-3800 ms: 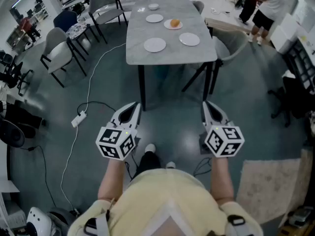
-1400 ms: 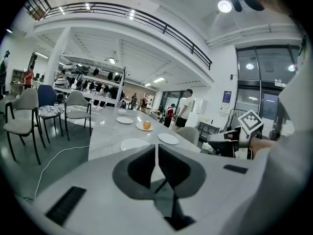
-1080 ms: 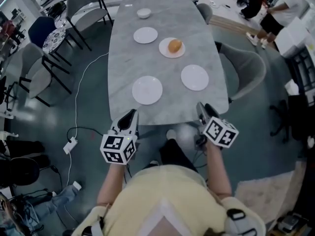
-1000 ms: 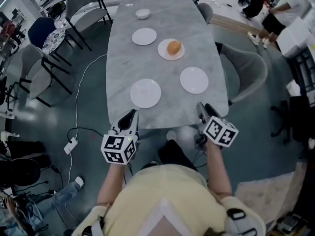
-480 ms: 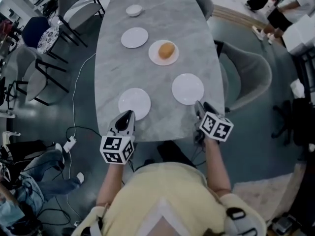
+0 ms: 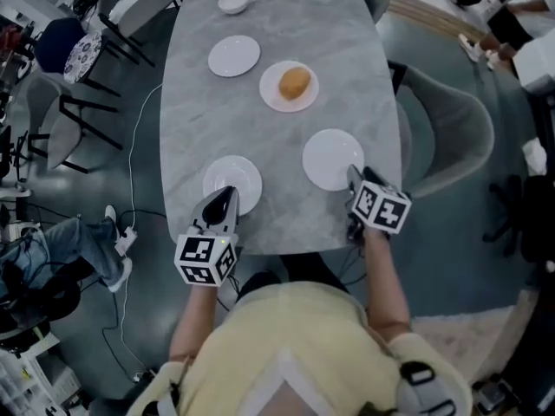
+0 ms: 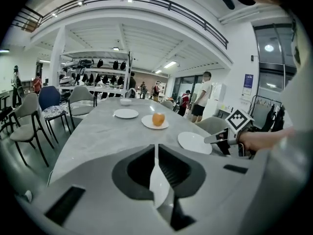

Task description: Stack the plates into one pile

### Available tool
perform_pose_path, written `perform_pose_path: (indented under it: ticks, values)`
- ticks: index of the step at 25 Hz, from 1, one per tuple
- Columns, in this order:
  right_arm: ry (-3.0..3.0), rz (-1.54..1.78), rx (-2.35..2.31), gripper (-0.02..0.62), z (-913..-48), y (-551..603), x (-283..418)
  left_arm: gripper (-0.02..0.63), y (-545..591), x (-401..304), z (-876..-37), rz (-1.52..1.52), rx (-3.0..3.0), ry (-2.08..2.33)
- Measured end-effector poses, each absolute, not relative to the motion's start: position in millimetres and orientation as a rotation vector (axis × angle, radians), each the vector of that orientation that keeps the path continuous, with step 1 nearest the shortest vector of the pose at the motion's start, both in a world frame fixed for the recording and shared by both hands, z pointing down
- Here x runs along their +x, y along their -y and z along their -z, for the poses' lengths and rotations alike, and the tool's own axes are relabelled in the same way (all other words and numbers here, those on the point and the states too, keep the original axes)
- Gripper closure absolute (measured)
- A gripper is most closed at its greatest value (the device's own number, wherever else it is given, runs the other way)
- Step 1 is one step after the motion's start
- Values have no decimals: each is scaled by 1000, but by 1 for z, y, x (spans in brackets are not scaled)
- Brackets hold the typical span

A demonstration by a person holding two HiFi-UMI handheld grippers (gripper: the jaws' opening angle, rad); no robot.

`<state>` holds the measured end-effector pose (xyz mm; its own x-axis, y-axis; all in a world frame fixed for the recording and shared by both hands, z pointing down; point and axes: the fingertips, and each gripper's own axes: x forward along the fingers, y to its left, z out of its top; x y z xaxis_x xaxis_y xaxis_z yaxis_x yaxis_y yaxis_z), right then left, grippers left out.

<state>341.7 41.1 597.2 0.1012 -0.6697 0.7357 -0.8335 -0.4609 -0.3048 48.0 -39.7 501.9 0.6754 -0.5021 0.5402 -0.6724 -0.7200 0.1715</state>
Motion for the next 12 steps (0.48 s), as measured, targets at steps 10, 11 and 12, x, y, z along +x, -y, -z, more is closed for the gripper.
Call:
perform_pose_path:
  ticks: [10, 11, 12]
  values:
    - [1388, -1155, 2102, 448, -605, -41, 347, 603, 51, 84, -506, -697, 2560, 854]
    - [1378, -1127, 2102, 448, -604, -42, 346, 603, 51, 86, -506, -698, 2561, 845]
    - [1372, -1106, 2107, 448, -604, -42, 345, 603, 51, 89, -507, -698, 2563, 837]
